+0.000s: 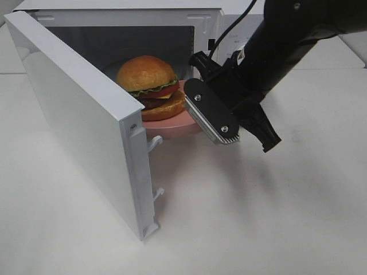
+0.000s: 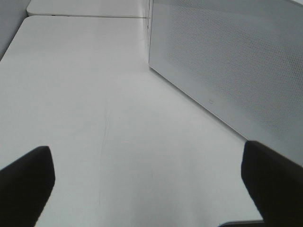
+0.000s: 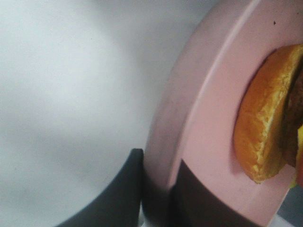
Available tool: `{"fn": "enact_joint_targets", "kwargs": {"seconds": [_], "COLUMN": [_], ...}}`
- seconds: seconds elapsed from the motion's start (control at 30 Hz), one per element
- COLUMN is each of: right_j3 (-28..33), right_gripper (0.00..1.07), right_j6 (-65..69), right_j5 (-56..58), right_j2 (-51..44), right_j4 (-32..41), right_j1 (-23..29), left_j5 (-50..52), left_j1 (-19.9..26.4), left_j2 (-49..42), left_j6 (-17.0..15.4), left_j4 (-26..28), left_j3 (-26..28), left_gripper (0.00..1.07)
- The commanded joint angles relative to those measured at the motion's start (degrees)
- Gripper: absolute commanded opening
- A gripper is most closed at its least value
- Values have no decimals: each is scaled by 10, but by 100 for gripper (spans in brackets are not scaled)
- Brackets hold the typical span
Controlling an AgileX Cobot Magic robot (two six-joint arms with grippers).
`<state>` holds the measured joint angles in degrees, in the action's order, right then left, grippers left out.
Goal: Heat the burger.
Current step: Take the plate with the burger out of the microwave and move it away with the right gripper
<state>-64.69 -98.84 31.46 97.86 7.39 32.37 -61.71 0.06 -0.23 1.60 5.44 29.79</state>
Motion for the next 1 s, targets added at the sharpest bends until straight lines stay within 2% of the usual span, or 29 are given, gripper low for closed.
{"fn": "enact_joint_targets", "kwargs": {"seconds": [0.03, 0.27, 1.0], "right_j3": [23, 112, 287], "right_gripper": [0, 0, 0], "right_j6": [1, -1, 41], "right_j5": [-51, -85, -81], "right_j2": [-40, -123, -351], "right_j4": [1, 1, -2], "right_j1": [-5, -5, -5], "left_j5": [3, 3, 3], "left_j1": [3, 3, 3], "left_j2": [-3, -3, -3], "left_j6": [0, 0, 0], "left_j4": [3, 3, 3], "left_j3": [-2, -2, -2], "left_gripper": [100, 100, 100]}}
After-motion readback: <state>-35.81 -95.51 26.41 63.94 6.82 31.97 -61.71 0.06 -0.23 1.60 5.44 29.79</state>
